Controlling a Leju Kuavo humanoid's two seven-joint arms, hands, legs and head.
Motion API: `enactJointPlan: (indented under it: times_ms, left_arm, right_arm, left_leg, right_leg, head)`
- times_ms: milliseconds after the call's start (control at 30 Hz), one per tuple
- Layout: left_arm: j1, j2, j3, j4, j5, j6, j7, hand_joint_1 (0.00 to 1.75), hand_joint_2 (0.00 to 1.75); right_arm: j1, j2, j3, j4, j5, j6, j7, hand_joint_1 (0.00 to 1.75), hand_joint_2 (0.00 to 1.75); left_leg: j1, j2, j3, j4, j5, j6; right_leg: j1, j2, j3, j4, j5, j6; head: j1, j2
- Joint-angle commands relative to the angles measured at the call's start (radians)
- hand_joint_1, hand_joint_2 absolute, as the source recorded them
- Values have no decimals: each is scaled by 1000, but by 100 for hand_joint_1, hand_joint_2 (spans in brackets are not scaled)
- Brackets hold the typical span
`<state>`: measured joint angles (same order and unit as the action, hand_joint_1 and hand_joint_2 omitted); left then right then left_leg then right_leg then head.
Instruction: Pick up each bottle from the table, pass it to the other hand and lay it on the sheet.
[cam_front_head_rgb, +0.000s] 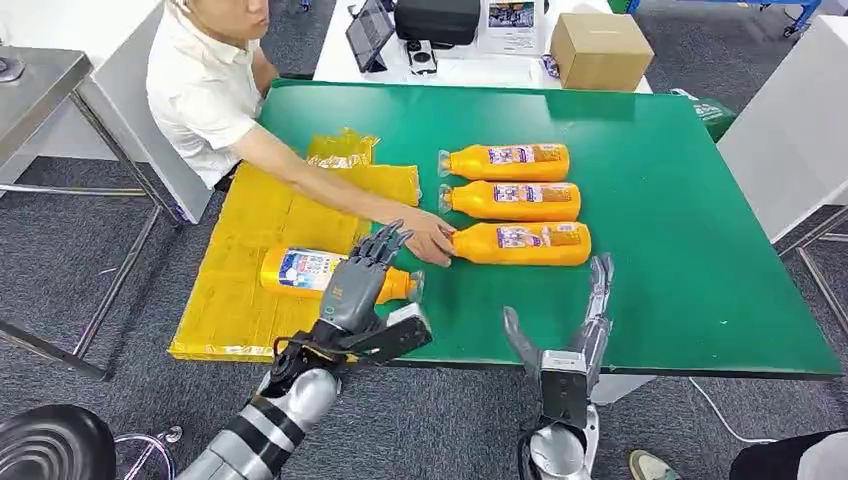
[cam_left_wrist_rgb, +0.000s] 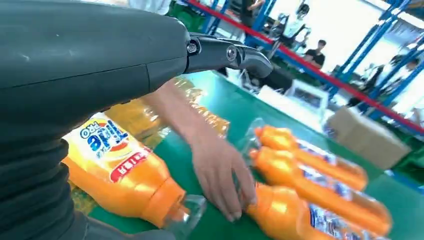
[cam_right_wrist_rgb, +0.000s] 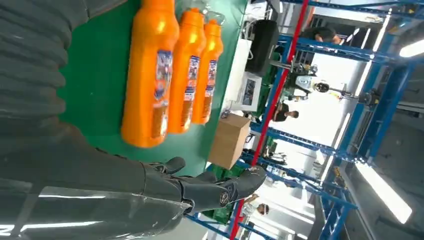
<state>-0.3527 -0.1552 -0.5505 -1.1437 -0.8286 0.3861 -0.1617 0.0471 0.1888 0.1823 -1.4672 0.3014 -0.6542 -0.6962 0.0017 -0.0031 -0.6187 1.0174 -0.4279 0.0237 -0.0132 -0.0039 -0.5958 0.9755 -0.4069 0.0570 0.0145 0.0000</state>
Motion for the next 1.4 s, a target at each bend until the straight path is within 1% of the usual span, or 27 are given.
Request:
enactJointPlan:
  times_ms: [33, 133, 167, 233, 267, 300, 333, 367, 400, 467, 500, 533, 633, 700, 733, 767, 800, 833, 900, 1000, 1033, 1067, 1100, 1133, 1167, 1200, 1400]
  left_arm:
    - [12, 63, -57, -90, 7, -5, 0, 0, 175]
    - [12, 63, -57, -90, 7, -5, 0, 0, 175]
    - [14, 64, -58, -89, 12, 15, -23, 0, 175]
    - [30, 76, -63, -107, 11, 7, -25, 0, 175]
    - [65, 82, -50, -143, 23, 11, -29, 0, 175]
    - [84, 88, -46, -166, 30, 7, -35, 0, 175]
    - [110, 94, -37, -196, 46, 6, -49, 0, 175]
    - [140, 99, -30, -234, 70, 3, -69, 0, 175]
    - [167, 97, -28, -270, 117, 1, -109, 0, 175]
    - [231, 101, -37, -338, 245, -29, -199, 0, 175]
    - [254, 104, -46, -359, 273, -36, -216, 0, 175]
    - [281, 106, -53, -378, 315, -48, -231, 0, 175]
    - [304, 107, -63, -389, 349, -49, -248, 0, 175]
    - [300, 101, -59, -384, 360, -37, -252, 0, 175]
    - [295, 99, -57, -382, 370, -39, -254, 0, 175]
    - [295, 99, -57, -382, 370, -39, -254, 0, 175]
    - [289, 97, -55, -375, 370, -39, -254, 0, 175]
    - [288, 91, -51, -371, 382, -41, -252, 0, 175]
    - [287, 87, -49, -366, 393, -46, -251, 0, 175]
    - [286, 83, -43, -371, 398, -40, -252, 0, 175]
    - [286, 82, -41, -372, 399, -39, -253, 0, 175]
    - [286, 82, -41, -372, 399, -39, -253, 0, 175]
    - [286, 82, -41, -372, 399, -39, -253, 0, 175]
    - [286, 82, -41, -372, 399, -39, -253, 0, 175]
    - [286, 82, -41, -372, 399, -39, -253, 0, 175]
    - [286, 82, -41, -372, 399, -39, -253, 0, 175]
    - [286, 82, -41, -372, 399, -39, -253, 0, 175]
  right_arm:
    - [-8, -21, -19, 18, -6, -1, -2, 0, 175]
    - [-8, -21, -19, 18, -6, -1, -2, 0, 175]
    - [-9, -22, -21, 31, 5, 5, -2, 0, 175]
    - [-9, -40, -20, 67, 90, 20, 33, 0, 175]
    - [-17, -80, -12, 142, 258, 12, 124, 0, 175]
    - [-24, -99, -22, 195, 328, -5, 155, 0, 175]
    - [-36, -123, -29, 260, 413, -1, 220, 0, 175]
    - [-46, -162, -35, 319, 482, 1, 253, 0, 175]
    - [-57, -190, -58, 371, 599, -44, 303, 0, 175]
    - [-56, -217, -162, 382, 724, -44, 318, 0, 175]
    - [-60, -227, -200, 396, 754, -44, 314, 0, 175]
    - [-67, -243, -232, 412, 777, -44, 325, 0, 175]
    - [-88, -280, -231, 459, 787, -39, 355, 0, 175]
    - [-108, -295, -211, 508, 824, -9, 394, 0, 175]
    - [-115, -299, -195, 529, 842, -9, 411, 0, 175]
    - [-115, -299, -195, 529, 842, -9, 411, 0, 175]
    - [-124, -299, -181, 553, 856, 3, 423, 0, 175]
    - [-133, -299, -168, 570, 855, 16, 434, 0, 175]
    - [-142, -305, -152, 589, 884, 13, 453, 0, 175]
    - [-157, -317, -110, 608, 954, -21, 505, 0, 175]
    - [-161, -317, -106, 605, 955, -20, 505, 0, 175]
    - [-163, -317, -106, 604, 955, -19, 505, 0, 175]
    - [-163, -317, -106, 604, 955, -19, 505, 0, 175]
    - [-163, -317, -106, 604, 955, -19, 505, 0, 175]
    - [-163, -317, -106, 604, 955, -19, 505, 0, 175]
    - [-163, -317, -106, 604, 955, -19, 505, 0, 175]
    - [-163, -317, -106, 604, 955, -19, 505, 0, 175]
  left_leg:
    - [0, 2, 6, -1, -2, -2]
    - [0, 1, 5, -1, -1, -1]
    - [0, 1, 3, -1, 0, -1]
    - [0, 1, 6, -1, -2, -1]
    - [0, 1, 5, -2, -1, -1]
    - [0, 2, 8, -3, -1, -1]
    - [0, 2, 9, -3, -2, -1]
    - [1, 2, 6, -3, -1, 0]
    - [1, 3, 11, -5, -2, -1]
    - [0, 1, 6, -3, -1, 0]
    - [0, 2, 9, -4, -2, 0]
    - [-1, 1, 6, -3, -1, 0]
    - [-1, 1, 7, -2, -2, 0]
    - [-1, 1, 3, -1, -1, 0]
    - [-2, 1, 6, -2, -2, 0]
    - [-1, 1, 3, -1, -1, 0]
    - [-1, 2, 6, -1, -2, -1]
    - [-1, 2, 5, -2, -2, -1]
    - [-1, 2, 6, -2, -2, -1]
    - [0, 1, 3, -1, -1, 0]
    - [0, 3, 8, -1, -3, -1]
    - [-1, 2, 5, -1, -2, 0]
    - [0, 3, 7, -1, -3, -1]
    - [0, 2, 4, -1, -1, 0]
    - [0, 3, 7, -1, -3, -1]
    - [0, 2, 3, -1, -1, 0]
    - [-1, 2, 4, -1, -1, -1]
  right_leg:
    - [0, 2, 5, 0, -2, -3]
    - [0, 1, 4, 0, -1, -2]
    - [0, 1, 3, 0, -1, -1]
    - [0, 1, 6, 0, -2, -2]
    - [0, 1, 5, -1, -1, -2]
    - [0, 2, 8, -3, -1, -2]
    - [0, 2, 9, -3, -2, -2]
    - [1, 2, 6, -3, 0, -1]
    - [1, 3, 11, -5, -1, -2]
    - [0, 1, 6, -4, 0, -1]
    - [0, 2, 9, -5, -1, -1]
    - [0, 1, 6, -3, -1, -1]
    - [-1, 1, 7, -3, -1, -1]
    - [-1, 1, 4, -2, 0, -1]
    - [-1, 1, 6, -2, -1, -2]
    - [-1, 1, 4, -2, 0, -1]
    - [0, 2, 6, -2, -1, -2]
    - [-1, 2, 5, -2, -1, -2]
    - [0, 3, 6, -2, -1, -3]
    - [0, 1, 3, -1, 0, -1]
    - [0, 3, 7, -1, -2, -3]
    - [0, 2, 4, -1, -1, -1]
    - [0, 3, 6, 0, -2, -3]
    - [0, 2, 4, 0, -1, -1]
    - [0, 3, 6, -1, -2, -2]
    - [0, 2, 3, 0, 0, -1]
    - [0, 2, 4, 0, 0, -2]
  head:
    - [0, 0]
    - [0, 0]
    - [0, 0]
    - [0, 0]
    - [0, 0]
    - [0, 0]
    - [0, 0]
    - [0, 0]
    - [0, 0]
    - [0, 0]
    - [0, 0]
    - [-1, 0]
    - [0, 0]
    - [0, 0]
    - [0, 0]
    - [0, 0]
    - [0, 0]
    - [0, 0]
    - [-1, 0]
    - [-1, 0]
    - [-1, 0]
    - [0, 0]
    - [-1, 0]
    - [0, 0]
    - [0, 0]
    - [0, 0]
    - [0, 0]
